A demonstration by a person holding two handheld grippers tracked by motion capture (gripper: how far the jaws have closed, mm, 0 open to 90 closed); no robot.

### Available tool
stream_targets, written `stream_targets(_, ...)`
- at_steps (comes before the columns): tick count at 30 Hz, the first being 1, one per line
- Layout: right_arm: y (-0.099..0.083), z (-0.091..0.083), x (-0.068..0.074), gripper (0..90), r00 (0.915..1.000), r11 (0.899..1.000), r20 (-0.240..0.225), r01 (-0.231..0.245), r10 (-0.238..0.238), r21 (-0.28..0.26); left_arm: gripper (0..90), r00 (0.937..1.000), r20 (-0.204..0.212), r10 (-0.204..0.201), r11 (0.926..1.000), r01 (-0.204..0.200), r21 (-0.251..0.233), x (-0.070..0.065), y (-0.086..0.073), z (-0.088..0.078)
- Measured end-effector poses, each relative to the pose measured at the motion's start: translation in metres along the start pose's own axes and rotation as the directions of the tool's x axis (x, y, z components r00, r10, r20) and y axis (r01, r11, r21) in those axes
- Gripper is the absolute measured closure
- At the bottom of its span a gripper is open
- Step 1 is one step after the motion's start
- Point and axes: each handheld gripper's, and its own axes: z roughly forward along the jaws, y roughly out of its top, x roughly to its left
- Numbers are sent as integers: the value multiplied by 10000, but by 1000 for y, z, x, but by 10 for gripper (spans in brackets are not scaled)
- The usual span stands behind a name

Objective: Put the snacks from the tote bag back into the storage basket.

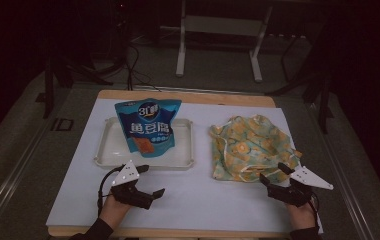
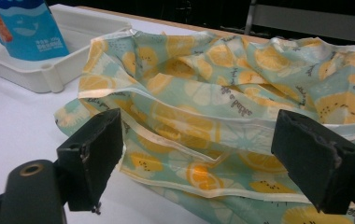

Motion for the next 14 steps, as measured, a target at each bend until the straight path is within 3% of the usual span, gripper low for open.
stream_targets(14,-1,0,-2,168,10000,10000,-2,-81,81,31,18,10000,28,-9,10000,10,-26,0,0,-1)
